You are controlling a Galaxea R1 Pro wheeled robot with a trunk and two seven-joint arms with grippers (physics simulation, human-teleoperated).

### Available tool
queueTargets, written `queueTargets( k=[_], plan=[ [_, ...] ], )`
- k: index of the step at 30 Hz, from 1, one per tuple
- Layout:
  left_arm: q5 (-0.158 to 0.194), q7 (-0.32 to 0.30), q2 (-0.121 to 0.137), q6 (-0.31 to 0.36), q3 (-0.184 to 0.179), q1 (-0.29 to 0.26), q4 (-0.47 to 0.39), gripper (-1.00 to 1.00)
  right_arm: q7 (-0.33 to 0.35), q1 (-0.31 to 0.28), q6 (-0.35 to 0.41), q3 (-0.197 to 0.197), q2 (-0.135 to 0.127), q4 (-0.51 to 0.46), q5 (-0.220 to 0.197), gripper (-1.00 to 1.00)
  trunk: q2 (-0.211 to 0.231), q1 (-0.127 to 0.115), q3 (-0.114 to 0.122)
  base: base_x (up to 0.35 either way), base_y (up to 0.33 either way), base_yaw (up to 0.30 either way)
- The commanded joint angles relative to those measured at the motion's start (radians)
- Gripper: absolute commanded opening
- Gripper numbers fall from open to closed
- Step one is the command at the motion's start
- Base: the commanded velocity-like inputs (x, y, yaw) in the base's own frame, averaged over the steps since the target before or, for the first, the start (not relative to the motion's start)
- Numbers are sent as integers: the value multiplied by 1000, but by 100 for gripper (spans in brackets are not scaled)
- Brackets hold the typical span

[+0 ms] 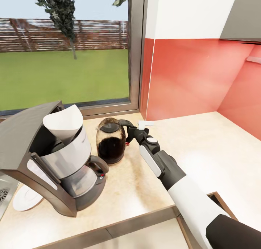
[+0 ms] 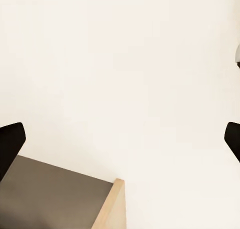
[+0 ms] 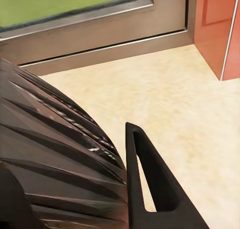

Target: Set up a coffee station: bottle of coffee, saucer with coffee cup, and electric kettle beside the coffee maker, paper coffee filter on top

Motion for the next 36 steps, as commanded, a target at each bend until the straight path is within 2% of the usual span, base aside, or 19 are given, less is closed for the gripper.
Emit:
queueTargets(
  k=[1,20,26,36],
  plan=[
    [4,3,0,-4,-9,0,1,100,-8,-1,2,3,0,-2,-7,100,-2,1,-2,0,0,0],
    [4,3,0,-4,-9,0,1,100,-7,1,2,2,0,4,-9,100,-2,1,-2,0,0,0],
    [4,3,0,-4,-9,0,1,100,-7,32,2,2,-2,17,-7,100,-2,1,-2,0,0,0],
    [4,3,0,-4,-9,0,1,100,-6,43,0,2,-4,44,-7,100,-2,1,-2,0,0,0]
  ],
)
